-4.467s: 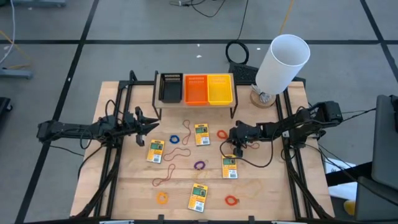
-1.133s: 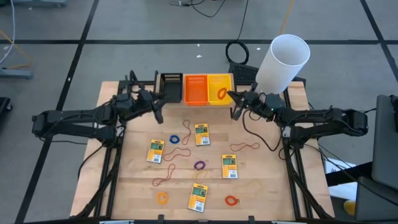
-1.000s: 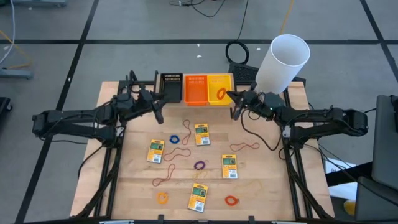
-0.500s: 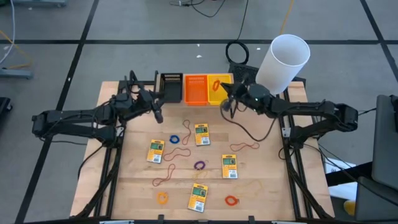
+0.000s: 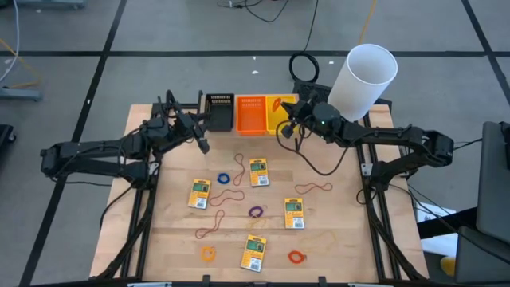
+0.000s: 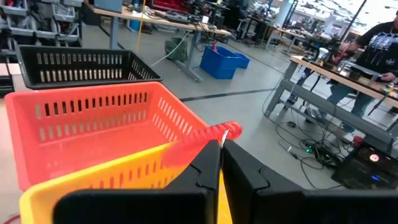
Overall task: Pick & Place Office Desk Supplies
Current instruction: Put the orange spring keychain into the yellow bin on the shelf, then put the yellow crayon box into the orange bin on the shelf
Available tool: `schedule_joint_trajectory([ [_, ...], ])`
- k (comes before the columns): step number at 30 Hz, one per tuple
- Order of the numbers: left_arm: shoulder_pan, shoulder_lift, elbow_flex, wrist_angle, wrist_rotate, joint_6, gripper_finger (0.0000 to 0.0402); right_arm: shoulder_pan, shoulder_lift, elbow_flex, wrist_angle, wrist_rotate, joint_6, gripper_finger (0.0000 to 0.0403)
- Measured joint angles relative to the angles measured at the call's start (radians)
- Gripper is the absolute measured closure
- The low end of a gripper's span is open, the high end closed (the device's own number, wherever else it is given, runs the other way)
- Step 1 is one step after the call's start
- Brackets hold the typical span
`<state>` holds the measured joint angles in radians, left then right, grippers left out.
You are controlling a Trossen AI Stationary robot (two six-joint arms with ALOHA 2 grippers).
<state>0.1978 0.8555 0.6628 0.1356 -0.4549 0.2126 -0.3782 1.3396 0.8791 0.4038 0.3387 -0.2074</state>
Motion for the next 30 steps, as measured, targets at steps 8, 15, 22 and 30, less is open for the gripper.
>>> schedule_joint_trajectory([
  [8,0.0,0.0,0.0,-0.005,0.008,-0.025,0.0321,0.0,0.0,-0.001,-0.034,0.0,0.012,0.0292],
  [15,0.0,0.0,-0.001,-0.028,0.009,-0.042,0.0321,0.051,-0.019,-0.002,-0.056,-0.031,-0.066,0.0236],
  [22,-0.011,0.0,-0.001,-0.036,0.018,-0.065,0.0321,0.227,-0.061,-0.002,-0.133,-0.267,-0.157,0.0238],
  [30,-0.053,0.0,-0.001,-0.027,0.028,-0.055,0.0321,0.36,-0.044,-0.002,-0.122,-0.554,-0.141,0.0255],
])
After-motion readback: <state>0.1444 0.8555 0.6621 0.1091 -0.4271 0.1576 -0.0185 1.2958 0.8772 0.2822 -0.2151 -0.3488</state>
